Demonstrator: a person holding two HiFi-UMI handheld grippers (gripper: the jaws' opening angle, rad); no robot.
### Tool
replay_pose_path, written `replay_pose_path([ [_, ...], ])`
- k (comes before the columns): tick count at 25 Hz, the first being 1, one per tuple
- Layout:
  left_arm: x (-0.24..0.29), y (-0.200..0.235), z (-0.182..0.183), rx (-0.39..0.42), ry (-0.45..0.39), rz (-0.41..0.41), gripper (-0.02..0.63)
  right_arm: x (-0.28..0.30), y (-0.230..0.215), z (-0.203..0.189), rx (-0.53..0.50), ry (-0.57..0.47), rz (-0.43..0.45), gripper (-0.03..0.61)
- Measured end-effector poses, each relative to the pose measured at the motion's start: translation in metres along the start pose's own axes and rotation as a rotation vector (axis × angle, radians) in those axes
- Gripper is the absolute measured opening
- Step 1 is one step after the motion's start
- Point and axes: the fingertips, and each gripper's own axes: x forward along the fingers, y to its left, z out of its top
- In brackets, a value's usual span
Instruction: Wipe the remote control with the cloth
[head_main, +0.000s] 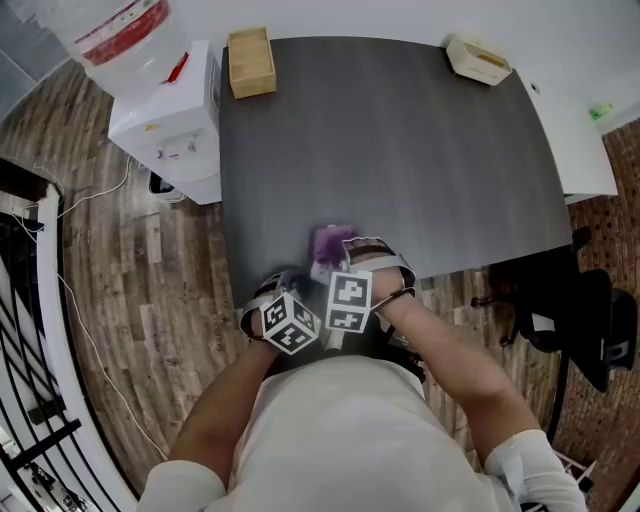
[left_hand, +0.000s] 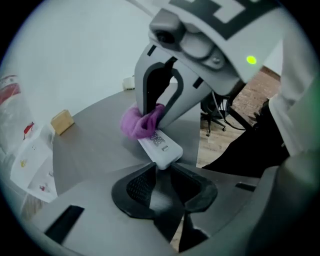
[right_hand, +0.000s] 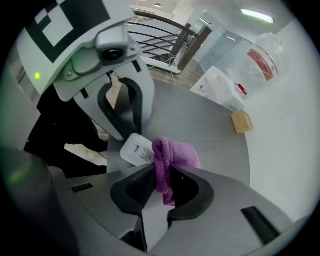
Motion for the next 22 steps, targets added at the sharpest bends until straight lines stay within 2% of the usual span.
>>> replay_pose_path([
  [2,0.001,0.0,0.0,-0.014,-0.006,0.003,0.097,-0.004,0.012,0.012,0.013,-0.031,0.045,0.086],
  [4,0.001,0.0,0.001,-0.036,-0.011,0.009,0.097,-0.009,0.023,0.02,0.103,-0.073,0.112,0.086],
  [9,0.002,0.001,0.0,-0.071,-0.006,0.017,0.097,-0.018,0.039,0.032,0.463,-0.195,0.297,0.086],
  [12,0.001,0.003,-0.003,-0.091,-0.009,0.015,0.097,-0.026,0.042,0.042,0.702,-0.303,0.443,0.086],
  [15,0.0,0.003,-0.007,-0.109,-0.004,0.002,0.097,-0.043,0.041,0.048,0.882,-0.428,0.565,0.086],
  [17,-0.003,0.005,-0.008,-0.123,0.007,-0.01,0.097,-0.059,0.029,0.042,0.956,-0.505,0.55,0.086],
  [19,-0.012,0.009,-0.005,-0.164,-0.007,-0.03,0.098,-0.073,0.013,0.024,1.021,-0.555,0.464,0.086],
  [22,-0.02,0.017,0.013,-0.264,-0.051,-0.063,0.111,-0.085,-0.006,-0.022,1.143,-0.559,0.313,0.086],
])
